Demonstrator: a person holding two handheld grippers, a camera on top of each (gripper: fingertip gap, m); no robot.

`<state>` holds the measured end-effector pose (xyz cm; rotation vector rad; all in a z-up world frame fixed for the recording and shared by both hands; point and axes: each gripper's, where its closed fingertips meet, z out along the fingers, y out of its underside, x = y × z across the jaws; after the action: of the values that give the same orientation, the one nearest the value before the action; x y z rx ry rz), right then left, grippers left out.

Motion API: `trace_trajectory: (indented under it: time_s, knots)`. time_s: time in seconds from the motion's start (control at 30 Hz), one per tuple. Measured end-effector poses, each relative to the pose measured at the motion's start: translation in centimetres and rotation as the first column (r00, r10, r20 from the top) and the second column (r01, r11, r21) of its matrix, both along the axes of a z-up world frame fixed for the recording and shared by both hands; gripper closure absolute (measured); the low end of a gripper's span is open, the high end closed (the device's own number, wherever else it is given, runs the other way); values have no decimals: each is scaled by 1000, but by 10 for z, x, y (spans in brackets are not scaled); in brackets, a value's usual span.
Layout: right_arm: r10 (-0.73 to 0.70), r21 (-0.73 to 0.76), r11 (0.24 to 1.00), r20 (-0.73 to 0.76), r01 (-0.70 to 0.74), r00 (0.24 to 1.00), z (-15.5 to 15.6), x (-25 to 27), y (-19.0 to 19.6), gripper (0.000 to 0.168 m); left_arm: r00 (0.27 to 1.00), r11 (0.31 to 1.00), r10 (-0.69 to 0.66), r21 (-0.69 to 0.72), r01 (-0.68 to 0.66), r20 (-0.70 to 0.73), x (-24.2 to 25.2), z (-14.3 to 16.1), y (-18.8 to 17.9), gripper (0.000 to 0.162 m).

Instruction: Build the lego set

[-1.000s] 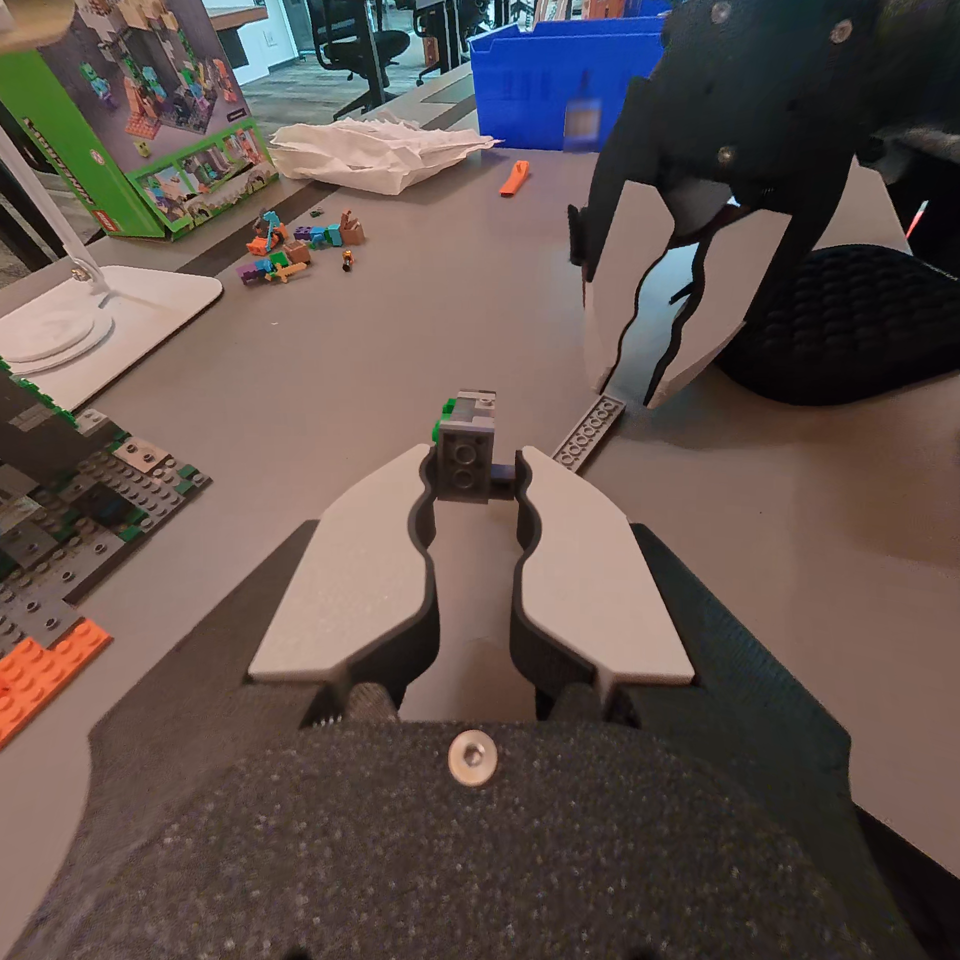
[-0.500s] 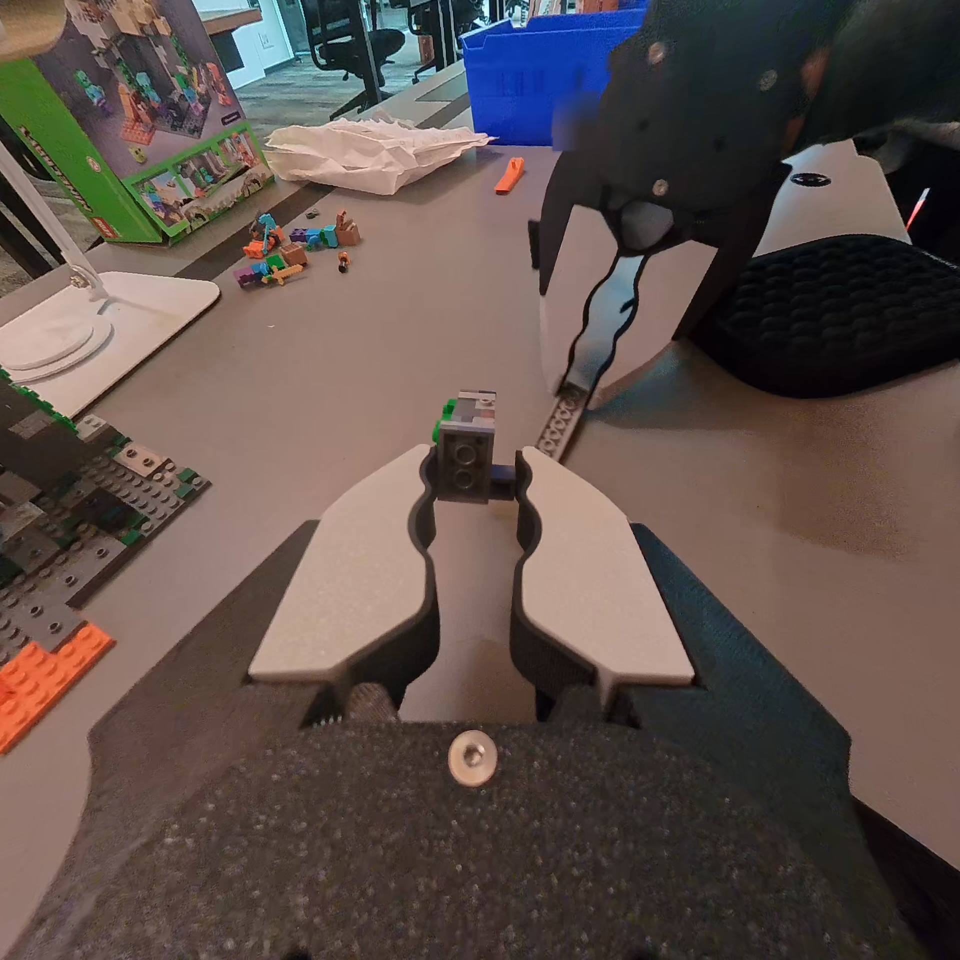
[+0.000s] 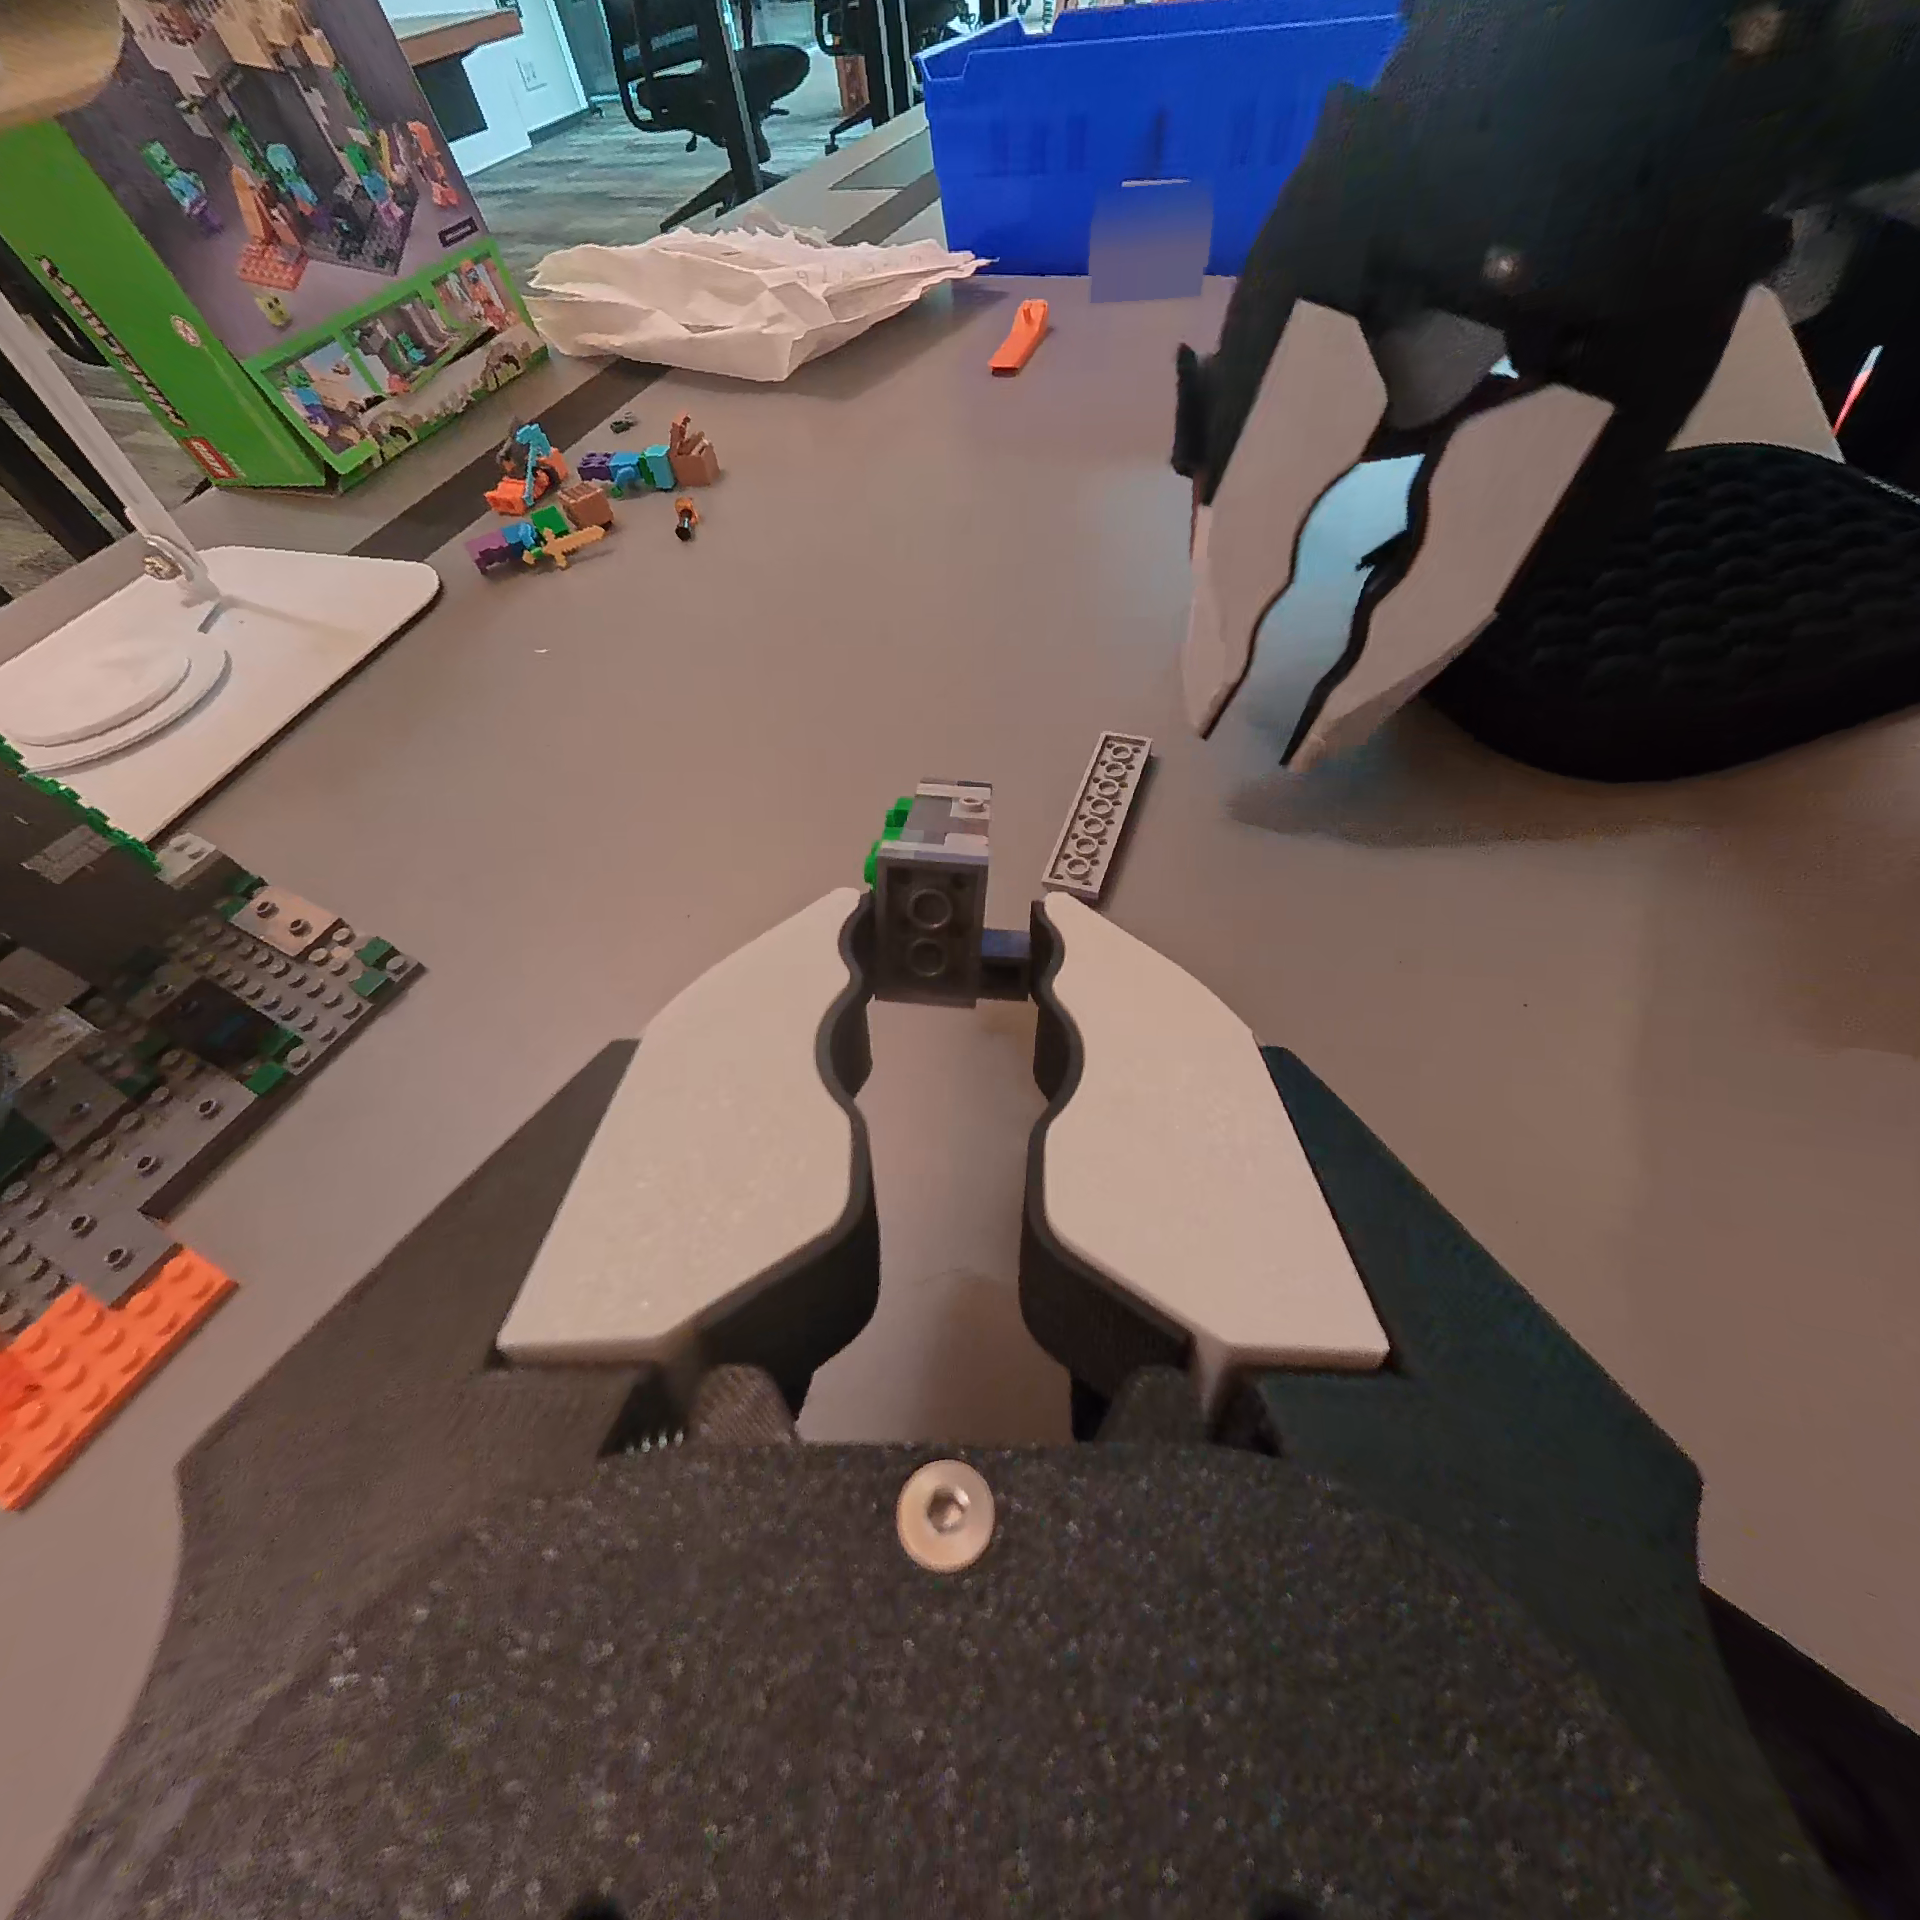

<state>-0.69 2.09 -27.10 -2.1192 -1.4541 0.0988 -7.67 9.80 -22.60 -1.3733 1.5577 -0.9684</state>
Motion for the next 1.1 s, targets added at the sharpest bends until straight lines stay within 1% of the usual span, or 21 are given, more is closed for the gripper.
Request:
trace_trajectory:
  time_s: [0.1,0.2,0.27,0.37,0.5,0.53,0.6,0.63,0.67,0.73,0.8,0.87,0.93,1.0,1.03,1.1]
  knots:
    - [-77,-55,996,-83,72,994,5,9,13,148,1000,1000,-5,4,5,-2,1,0,-1,135]
    - [-134,-164,980,-145,110,980,-1,17,27,148,1000,1000,-5,8,5,-3,1,0,-1,135]
    - [-146,-238,966,-186,99,972,-4,17,33,148,1000,1000,-3,8,3,1,0,0,-1,135]
    - [-143,-325,943,-202,72,969,-11,19,35,151,1000,1000,-3,3,3,2,0,0,-1,135]
    - [-131,-404,914,-224,30,966,-14,14,29,155,1000,1000,-7,-1,7,-2,0,-1,-1,135]
    - [-113,-397,918,-210,21,971,-16,12,27,155,1000,1000,-8,-1,8,-2,0,-1,-1,135]
    - [-73,-349,937,-179,6,981,-17,9,24,163,1000,1000,-10,-3,10,-3,0,-1,-1,135]
    - [-54,-318,948,-154,2,987,-17,8,23,163,1000,1000,-10,-3,10,-3,0,-1,-1,135]
    - [-31,-263,965,-115,0,993,-18,8,23,163,1000,1000,-10,-1,10,-3,0,-1,-1,135]
    - [27,-84,996,8,-27,1000,-17,11,28,163,1000,1000,-10,2,10,-3,0,-1,-1,135]
    - [45,97,994,143,-59,989,-14,14,33,163,1000,1000,-10,1,10,-4,0,-2,-1,135]
    - [57,181,978,222,-99,973,-15,13,28,162,1000,1000,-10,1,10,-7,0,-2,-1,135]
    - [83,173,977,211,-120,974,-13,7,17,157,1000,1000,-11,4,11,-10,1,-3,-1,135]
    - [77,107,990,157,-95,985,-12,4,6,147,1000,1000,-11,10,11,-11,1,-3,-2,135]
    - [73,66,994,122,-81,990,-11,3,1,144,1000,1000,-11,13,11,-11,1,-3,-2,135]
    - [45,-1,999,37,-45,998,-7,3,-1,144,1000,1000,-14,19,15,-12,1,-3,-3,135]
